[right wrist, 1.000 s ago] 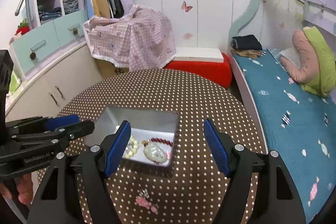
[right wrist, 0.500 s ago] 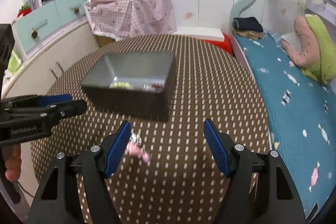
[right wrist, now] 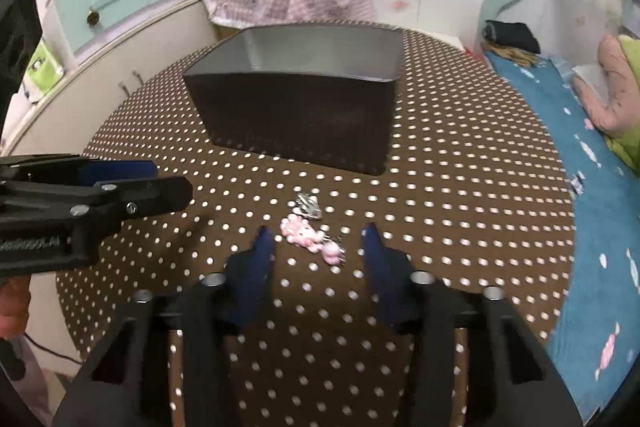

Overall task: Organize jewelry
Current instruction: 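Move both tools back to the last pink charms beside the box, then grasp a pink charm with the right tool while the left tool grasps a silver earring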

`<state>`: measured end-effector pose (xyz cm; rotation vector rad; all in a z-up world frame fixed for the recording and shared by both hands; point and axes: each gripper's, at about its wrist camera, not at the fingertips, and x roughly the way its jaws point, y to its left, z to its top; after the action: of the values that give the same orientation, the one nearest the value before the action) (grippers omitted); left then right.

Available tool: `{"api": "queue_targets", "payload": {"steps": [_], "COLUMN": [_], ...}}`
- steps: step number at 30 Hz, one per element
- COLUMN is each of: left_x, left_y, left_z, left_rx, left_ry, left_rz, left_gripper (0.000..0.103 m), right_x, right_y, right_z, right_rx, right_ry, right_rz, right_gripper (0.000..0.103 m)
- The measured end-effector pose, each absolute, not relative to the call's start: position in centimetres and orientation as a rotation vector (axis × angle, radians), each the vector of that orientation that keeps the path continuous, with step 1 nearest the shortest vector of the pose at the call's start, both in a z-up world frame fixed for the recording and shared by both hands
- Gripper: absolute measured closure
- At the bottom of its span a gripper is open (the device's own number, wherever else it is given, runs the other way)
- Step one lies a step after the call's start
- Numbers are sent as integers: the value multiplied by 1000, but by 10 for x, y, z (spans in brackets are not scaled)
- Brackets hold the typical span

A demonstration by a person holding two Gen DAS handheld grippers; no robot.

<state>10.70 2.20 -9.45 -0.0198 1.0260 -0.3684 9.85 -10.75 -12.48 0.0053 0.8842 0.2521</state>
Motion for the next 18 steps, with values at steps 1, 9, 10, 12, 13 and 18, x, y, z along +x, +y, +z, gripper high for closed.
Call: {"api": "queue_targets", "payload": {"steps": [1,9,10,12,13,18], "left_x": [107,114,115,117,116,123], "left_y": [22,8,4,-6,-11,-40], "left_z": [-95,-94,-94,-95,-95,-99], "left_rx": [-21,-16,-14,-1,2,35], "left_ry": [1028,1031,1032,1034,1034,1036], "left_rz": [-367,-397,-404,-423,-430,-460], "left_gripper": [56,56,56,56,56,56], "right_x": [99,97,96,96,96,100], "right_y": [-105,-119,-125,-135,-140,-158], "right_z": [-126,-124,-122,-120,-119,-118], "right_rx": [-4,8,26,49,49,58], "right_ry": [875,874,872,870,865,868], "right_rz": [252,235,228,209,197,154], "right_gripper": [65,78,80,91,91,91]}}
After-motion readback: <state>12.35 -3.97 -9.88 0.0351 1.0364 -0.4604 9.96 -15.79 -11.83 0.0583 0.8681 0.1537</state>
